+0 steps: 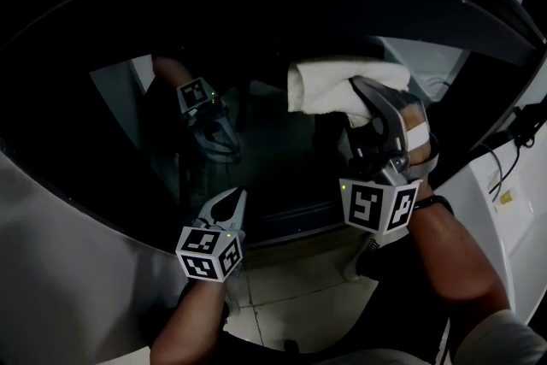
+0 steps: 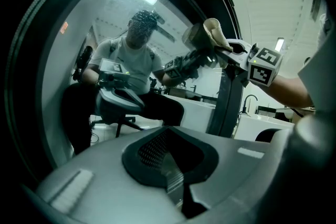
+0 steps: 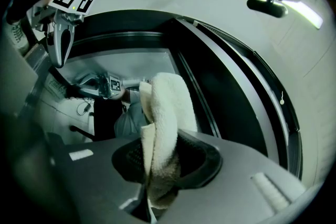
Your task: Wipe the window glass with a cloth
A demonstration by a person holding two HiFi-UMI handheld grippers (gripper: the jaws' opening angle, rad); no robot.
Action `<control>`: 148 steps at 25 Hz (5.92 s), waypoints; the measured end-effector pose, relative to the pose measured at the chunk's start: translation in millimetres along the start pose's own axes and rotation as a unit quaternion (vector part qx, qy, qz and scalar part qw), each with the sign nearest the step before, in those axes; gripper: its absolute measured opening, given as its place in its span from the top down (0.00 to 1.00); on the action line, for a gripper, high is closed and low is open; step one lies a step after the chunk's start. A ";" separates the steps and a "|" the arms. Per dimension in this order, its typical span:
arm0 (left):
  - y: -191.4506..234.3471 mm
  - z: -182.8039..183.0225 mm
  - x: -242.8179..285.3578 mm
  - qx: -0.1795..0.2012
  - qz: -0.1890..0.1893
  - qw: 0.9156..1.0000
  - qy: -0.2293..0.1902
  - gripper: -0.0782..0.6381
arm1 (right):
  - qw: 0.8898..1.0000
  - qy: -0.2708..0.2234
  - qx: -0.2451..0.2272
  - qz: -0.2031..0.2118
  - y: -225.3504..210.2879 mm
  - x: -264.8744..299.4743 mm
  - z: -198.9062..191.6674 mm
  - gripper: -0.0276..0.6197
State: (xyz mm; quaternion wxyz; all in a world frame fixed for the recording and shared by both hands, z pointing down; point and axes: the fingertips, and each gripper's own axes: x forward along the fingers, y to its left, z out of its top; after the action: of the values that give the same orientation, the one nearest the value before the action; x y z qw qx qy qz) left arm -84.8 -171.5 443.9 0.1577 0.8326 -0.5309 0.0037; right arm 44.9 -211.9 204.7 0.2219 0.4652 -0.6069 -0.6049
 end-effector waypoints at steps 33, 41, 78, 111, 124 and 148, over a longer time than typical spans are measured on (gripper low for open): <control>1.5 -2.5 1.0 0.001 -0.001 1.000 0.009 0.87 | 1.000 0.000 0.022 0.012 40.7 -12.0 -4.5 0.83; 1.8 -1.9 2.3 -0.002 -0.002 1.000 0.017 0.87 | 1.000 -0.001 0.022 0.022 49.3 -11.5 -5.7 0.83; 7.0 -7.0 4.9 -0.005 -0.005 0.999 0.032 0.87 | 0.996 0.021 0.048 0.074 114.1 -27.1 -10.7 0.83; 15.1 -3.9 9.7 -0.007 0.001 0.999 0.052 0.87 | 0.986 0.044 0.056 0.150 182.6 -43.8 -21.7 0.82; 15.2 -5.8 10.6 -0.007 -0.005 0.998 0.060 0.87 | 0.979 0.048 0.046 0.193 213.7 -52.6 -22.9 0.82; 12.3 -3.7 10.1 -0.009 -0.005 0.998 0.064 0.87 | 0.966 0.060 0.055 0.245 245.8 -64.2 -26.1 0.82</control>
State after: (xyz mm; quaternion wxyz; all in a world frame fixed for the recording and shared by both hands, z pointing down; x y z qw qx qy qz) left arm -90.7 -184.1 452.3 0.1991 0.8320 -0.5153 0.0512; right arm 23.9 -212.7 459.2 0.3735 0.3489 -0.7201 -0.4692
